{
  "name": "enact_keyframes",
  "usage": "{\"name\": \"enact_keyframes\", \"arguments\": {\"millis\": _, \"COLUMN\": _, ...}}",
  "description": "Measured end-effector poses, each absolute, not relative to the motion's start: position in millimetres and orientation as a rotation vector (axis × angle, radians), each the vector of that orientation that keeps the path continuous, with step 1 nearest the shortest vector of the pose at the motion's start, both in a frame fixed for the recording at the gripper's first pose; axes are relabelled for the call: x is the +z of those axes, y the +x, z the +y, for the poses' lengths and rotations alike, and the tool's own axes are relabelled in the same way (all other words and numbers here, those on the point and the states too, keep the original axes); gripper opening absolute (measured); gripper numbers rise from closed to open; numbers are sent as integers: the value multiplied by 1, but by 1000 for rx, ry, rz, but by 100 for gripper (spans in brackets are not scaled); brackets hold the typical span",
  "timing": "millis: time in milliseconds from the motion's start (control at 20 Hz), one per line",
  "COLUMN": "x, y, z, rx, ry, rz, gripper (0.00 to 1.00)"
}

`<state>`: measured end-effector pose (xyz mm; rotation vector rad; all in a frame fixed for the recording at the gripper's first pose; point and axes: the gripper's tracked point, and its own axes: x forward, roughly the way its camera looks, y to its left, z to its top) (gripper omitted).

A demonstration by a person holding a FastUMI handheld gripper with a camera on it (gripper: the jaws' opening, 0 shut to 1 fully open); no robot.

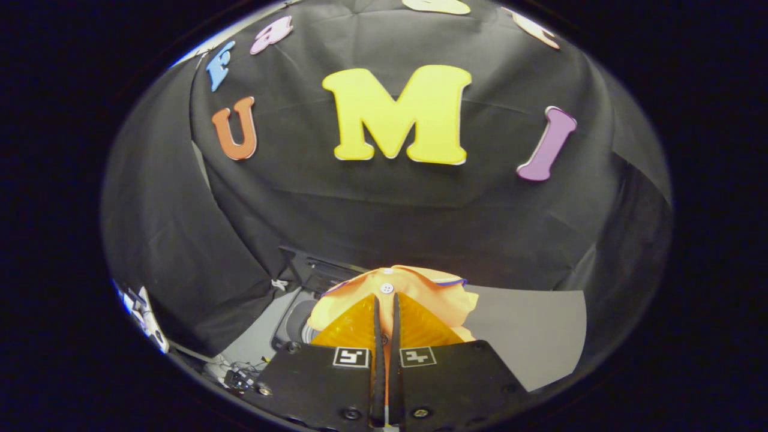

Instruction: Put the clothes into the washing machine and then close the washing machine lid.

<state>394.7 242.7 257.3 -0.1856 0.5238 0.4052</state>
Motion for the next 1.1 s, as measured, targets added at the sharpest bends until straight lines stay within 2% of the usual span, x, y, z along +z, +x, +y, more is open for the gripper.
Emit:
{"name": "enact_keyframes", "arguments": {"millis": 600, "x": 213, "y": 396, "z": 333, "rx": 472, "ry": -211, "rz": 550, "gripper": 6}}
{"name": "enact_keyframes", "arguments": {"millis": 1100, "x": 131, "y": 418, "z": 371, "rx": 455, "ry": -198, "rz": 611, "gripper": 6}}
